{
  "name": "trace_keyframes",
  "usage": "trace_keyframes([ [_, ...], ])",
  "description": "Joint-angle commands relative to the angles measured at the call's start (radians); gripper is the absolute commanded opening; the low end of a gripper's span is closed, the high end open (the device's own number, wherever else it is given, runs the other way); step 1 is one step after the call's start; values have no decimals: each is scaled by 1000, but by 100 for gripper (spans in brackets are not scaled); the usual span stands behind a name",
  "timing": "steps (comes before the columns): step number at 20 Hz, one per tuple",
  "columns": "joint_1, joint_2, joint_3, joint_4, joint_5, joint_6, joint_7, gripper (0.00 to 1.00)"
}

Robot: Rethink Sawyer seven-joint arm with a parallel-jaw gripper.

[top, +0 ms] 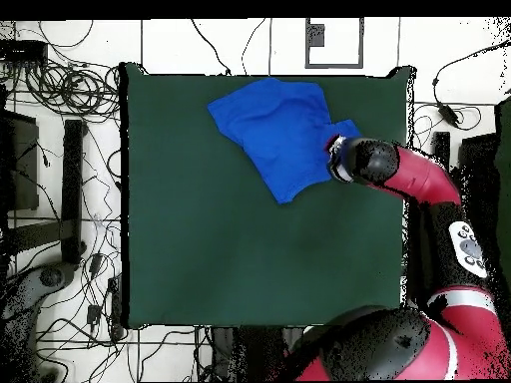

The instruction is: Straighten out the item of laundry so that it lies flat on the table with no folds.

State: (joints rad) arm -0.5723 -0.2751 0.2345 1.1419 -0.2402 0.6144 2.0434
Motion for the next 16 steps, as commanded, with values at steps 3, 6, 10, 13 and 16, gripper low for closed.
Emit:
trace_keyframes([
  [3, -15, 50, 144, 86, -58, 87, -244, 100],
  [6, -20, 48, 151, 91, -67, 87, -237, 100],
  [10, -24, 49, 159, 87, -76, 94, -237, 100],
  [13, -29, 45, 161, 93, -82, 93, -232, 100],
  [16, -35, 43, 162, 110, -87, 75, -220, 100],
])
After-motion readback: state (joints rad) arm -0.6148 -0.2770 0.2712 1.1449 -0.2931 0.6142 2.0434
